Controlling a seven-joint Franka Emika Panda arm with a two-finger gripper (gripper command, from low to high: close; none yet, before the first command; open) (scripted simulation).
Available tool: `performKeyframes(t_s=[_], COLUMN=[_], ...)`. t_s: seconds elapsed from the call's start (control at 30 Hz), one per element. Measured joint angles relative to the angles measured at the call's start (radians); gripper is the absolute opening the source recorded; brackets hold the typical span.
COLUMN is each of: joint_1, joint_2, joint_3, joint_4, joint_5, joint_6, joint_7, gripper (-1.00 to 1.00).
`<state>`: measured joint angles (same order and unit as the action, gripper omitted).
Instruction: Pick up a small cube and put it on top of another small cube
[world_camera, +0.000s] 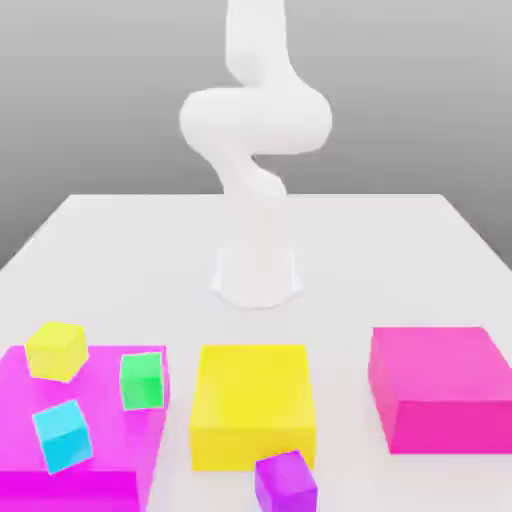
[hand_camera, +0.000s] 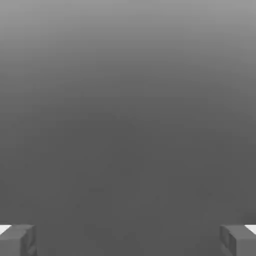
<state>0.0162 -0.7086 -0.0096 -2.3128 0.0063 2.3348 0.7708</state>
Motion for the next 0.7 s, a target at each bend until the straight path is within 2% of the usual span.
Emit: performKeyframes(t_s=[0.7], joint_1=[0.088], joint_2=[0.767], joint_3=[-0.029], joint_4=[-0.107], joint_5=[0.043], joint_6=[0.291], joint_7=[-0.238], gripper=[0.00])
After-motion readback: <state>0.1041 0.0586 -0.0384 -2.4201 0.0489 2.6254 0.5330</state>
